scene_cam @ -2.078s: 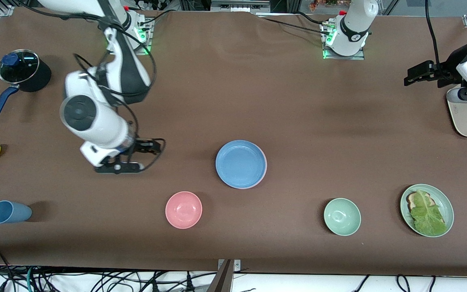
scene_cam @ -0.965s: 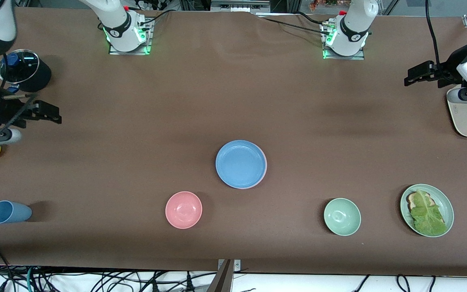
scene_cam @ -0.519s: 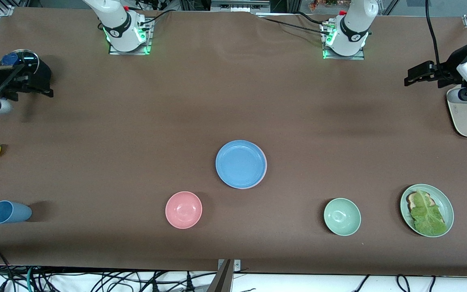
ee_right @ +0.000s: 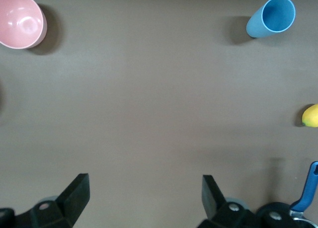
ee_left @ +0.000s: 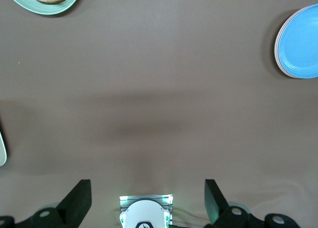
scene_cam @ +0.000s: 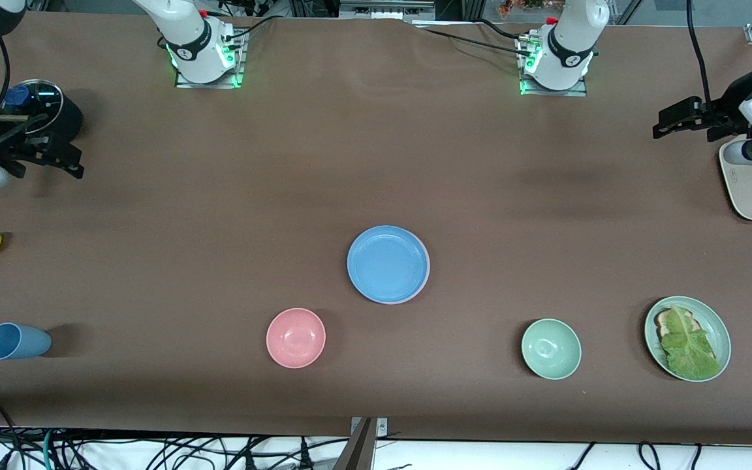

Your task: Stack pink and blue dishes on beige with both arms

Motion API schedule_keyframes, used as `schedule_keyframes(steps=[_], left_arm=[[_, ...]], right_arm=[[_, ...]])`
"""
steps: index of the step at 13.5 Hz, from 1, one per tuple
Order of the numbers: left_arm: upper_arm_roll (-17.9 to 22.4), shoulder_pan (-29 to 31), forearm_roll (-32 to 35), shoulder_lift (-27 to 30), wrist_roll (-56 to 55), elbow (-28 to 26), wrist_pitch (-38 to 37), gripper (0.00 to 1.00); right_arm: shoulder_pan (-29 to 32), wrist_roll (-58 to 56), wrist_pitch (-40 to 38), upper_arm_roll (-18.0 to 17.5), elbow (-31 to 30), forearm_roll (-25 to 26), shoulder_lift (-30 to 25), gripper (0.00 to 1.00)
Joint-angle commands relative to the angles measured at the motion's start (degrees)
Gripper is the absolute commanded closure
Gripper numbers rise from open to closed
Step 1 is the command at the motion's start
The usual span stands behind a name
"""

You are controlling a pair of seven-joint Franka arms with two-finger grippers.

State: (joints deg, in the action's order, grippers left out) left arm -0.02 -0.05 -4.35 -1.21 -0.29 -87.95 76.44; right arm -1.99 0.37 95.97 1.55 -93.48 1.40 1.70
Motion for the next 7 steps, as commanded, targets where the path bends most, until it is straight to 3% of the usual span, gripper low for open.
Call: schedule_keyframes(steps=[1,7], left_arm=[[-0.33,-0.21,1.97,-0.46,1.26,1.64,-0.33,0.0],[-0.5,-0.39,1.97,-0.37,1.35,1.73,-0.33,0.0]], right_arm=[[-0.74,0.59,-0.87,0.82,0.76,-1.13,-0.72,0.0],[-0.74,0.86,-1.05,0.74,-1.62,-1.22,-2.66,0.0]])
